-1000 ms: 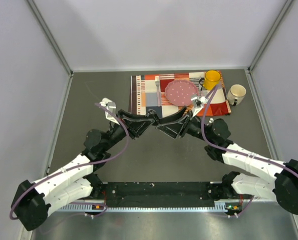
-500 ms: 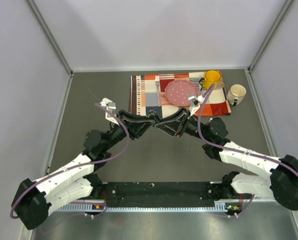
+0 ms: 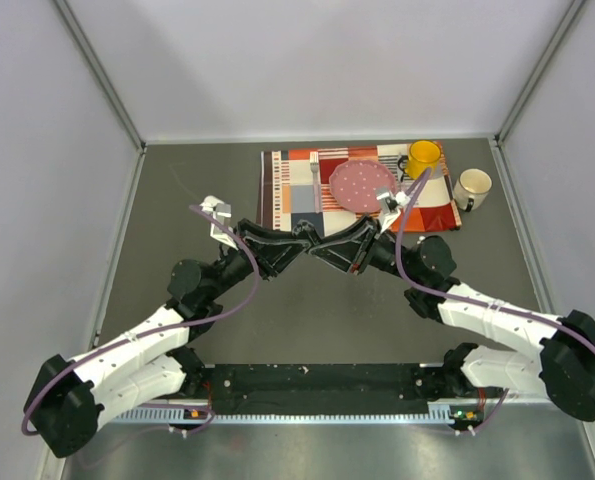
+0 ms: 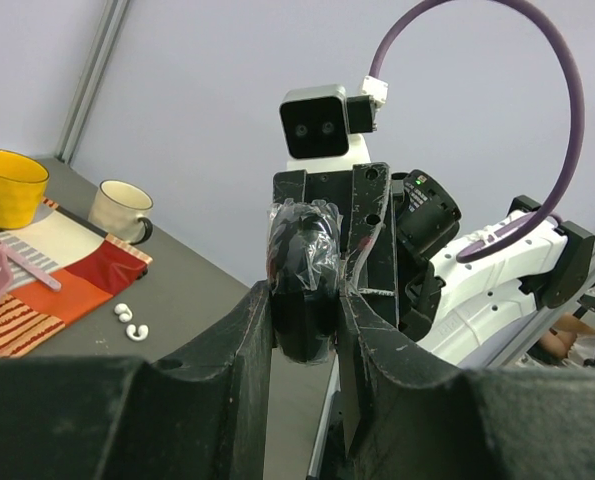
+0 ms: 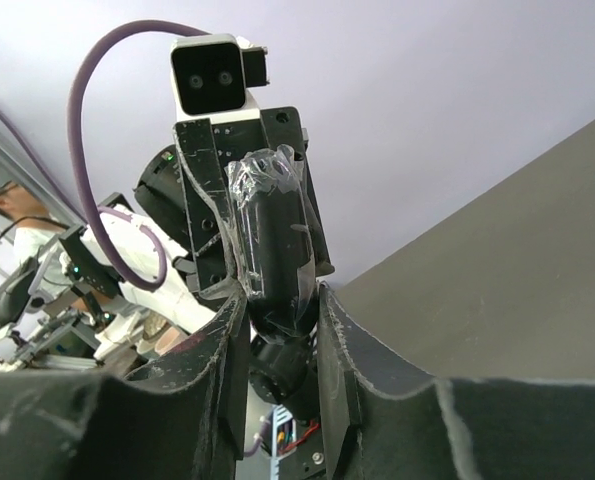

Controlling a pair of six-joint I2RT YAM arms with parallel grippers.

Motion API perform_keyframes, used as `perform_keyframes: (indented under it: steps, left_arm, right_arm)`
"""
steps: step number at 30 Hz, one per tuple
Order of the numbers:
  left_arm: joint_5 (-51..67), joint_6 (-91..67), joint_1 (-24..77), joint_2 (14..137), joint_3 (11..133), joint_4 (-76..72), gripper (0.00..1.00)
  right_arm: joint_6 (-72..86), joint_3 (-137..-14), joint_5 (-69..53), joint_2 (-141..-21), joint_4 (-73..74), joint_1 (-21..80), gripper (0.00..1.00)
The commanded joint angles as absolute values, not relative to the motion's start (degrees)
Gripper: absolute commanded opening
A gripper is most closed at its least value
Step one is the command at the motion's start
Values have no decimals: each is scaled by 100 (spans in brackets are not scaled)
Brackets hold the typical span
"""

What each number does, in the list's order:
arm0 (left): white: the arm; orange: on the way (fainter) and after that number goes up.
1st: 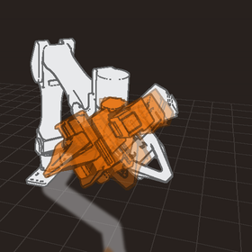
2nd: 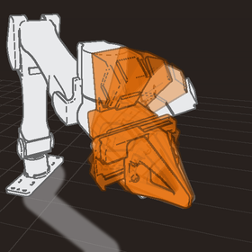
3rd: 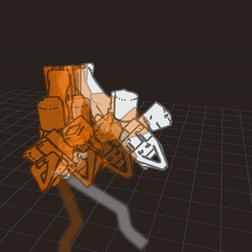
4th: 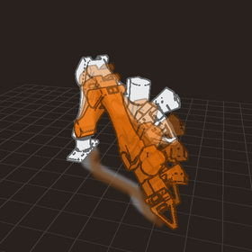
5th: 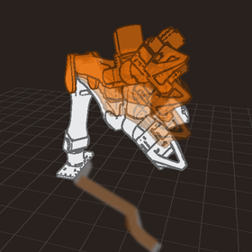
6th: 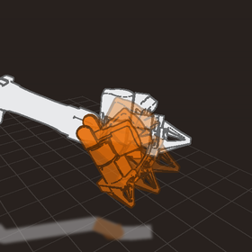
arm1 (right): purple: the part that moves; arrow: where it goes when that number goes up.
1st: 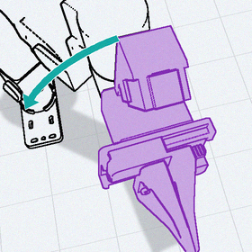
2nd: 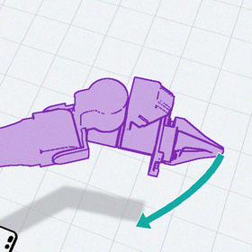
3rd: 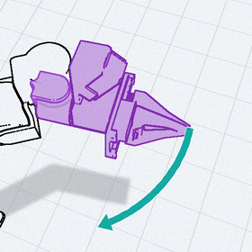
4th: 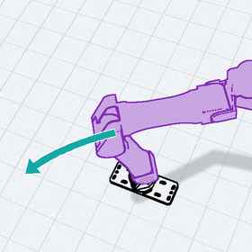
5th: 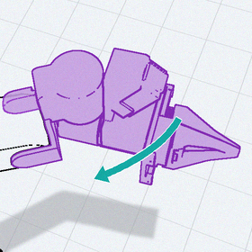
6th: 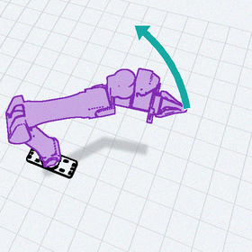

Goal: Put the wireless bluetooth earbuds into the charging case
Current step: Pick up the charging case at the center of the board.

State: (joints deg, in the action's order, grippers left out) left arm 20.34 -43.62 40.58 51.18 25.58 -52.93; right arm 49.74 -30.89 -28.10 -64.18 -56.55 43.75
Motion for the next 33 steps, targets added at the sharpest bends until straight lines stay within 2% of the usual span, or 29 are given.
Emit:
perform_keyframes:
  steps: [1,2,6,8,11,12,16,22,24,28,33]
  left_arm:
    - [2180,-4324,4069,5142,2531,-5441,0]
    - [2188,-4324,4069,5159,2531,-5440,0]
    - [2215,-4254,4069,5150,2558,-5309,2]
    - [2224,-4210,4069,5133,2566,-5186,14]
    - [2224,-4026,4069,5011,2575,-4889,39]
    - [2215,-3895,4069,4958,2593,-4800,56]
    - [2241,-3394,4069,4607,2768,-3940,74]
    - [2399,-2155,4061,3948,3199,-2068,95]
    - [2522,-1514,4061,3806,3365,-1514,98]
    - [3040,-678,4043,3586,3629,-294,99]
    - [3803,-167,3973,3814,3937,307,99]
  right_arm:
    - [4817,-3296,-2733,-6267,-5819,4438,17]
    - [4782,-3296,-2716,-6249,-5766,4438,10]
    - [4606,-3331,-2681,-6170,-5485,4438,0]
    - [4414,-3444,-2698,-6100,-5074,4438,0]
    - [4071,-3568,-2672,-5986,-4380,4438,0]
    - [3982,-3612,-2646,-5924,-4168,4430,0]
    - [3429,-3796,-2724,-5748,-3263,4438,0]
    - [2190,-4472,-3426,-5607,-1181,4289,0]
    - [1575,-4666,-3873,-5607,-583,4219,0]
    - [468,-5254,-4473,-5590,1155,4149,0]
    - [-649,-5800,-5132,-5704,2371,4140,0]
